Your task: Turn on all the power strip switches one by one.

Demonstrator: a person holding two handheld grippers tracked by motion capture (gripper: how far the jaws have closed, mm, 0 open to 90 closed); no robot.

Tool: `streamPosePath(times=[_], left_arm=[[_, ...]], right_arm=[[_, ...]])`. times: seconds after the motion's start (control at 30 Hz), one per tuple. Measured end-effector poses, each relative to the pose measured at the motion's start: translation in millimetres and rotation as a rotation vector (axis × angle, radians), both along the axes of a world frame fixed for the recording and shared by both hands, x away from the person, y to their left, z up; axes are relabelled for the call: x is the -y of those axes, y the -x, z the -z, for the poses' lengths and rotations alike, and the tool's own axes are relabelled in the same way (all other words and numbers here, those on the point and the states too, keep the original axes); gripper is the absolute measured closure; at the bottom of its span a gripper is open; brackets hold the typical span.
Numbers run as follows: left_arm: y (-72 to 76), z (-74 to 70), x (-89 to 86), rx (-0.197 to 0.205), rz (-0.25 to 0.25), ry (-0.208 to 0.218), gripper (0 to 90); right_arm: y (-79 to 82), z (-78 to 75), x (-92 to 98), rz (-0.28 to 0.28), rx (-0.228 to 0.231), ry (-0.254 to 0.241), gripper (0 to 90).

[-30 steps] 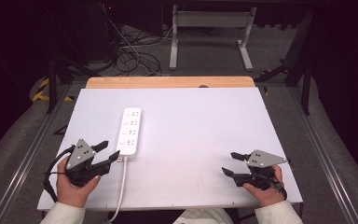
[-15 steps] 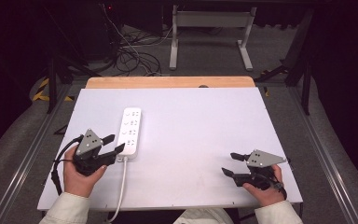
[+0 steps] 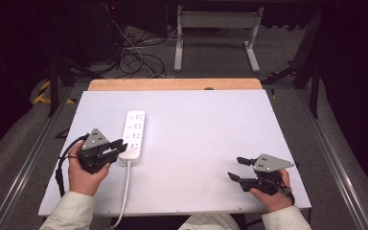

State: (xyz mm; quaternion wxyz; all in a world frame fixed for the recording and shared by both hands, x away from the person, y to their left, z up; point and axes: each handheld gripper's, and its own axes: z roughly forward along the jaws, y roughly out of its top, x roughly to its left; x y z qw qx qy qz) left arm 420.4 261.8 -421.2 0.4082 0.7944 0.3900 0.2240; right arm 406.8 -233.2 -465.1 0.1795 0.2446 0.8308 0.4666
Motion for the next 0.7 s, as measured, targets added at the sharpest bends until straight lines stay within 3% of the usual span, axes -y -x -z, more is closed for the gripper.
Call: streamPosePath(times=[0.13, 0.27, 0.43, 0.57, 0.7], left_arm=[[-5.5, 3.1, -0.9, -0.012, 0.003, -0.004, 89.6], [-14.4, 8.9, -0.4, -0.049, -0.017, -0.054, 90.0], [-25.3, 15.0, -2.0, -0.072, -0.054, -0.072, 90.0], [-30.6, 18.2, -4.1, -0.096, -0.05, -0.051, 90.0], [-36.9, 23.5, -6.2, -0.137, -0.042, -0.003, 89.9]], right_arm=[[0.0, 0.2, -0.5, -0.002, 0.0, 0.003, 37.8], [-0.1, 0.3, -0.5, -0.003, 0.0, 0.003, 37.8], [0.0, 0.4, -0.7, -0.003, -0.001, 0.005, 37.8], [-0.2, 0.6, -0.7, -0.004, -0.003, 0.004, 37.8], [-0.6, 1.2, -0.7, -0.003, -0.006, 0.004, 37.8]])
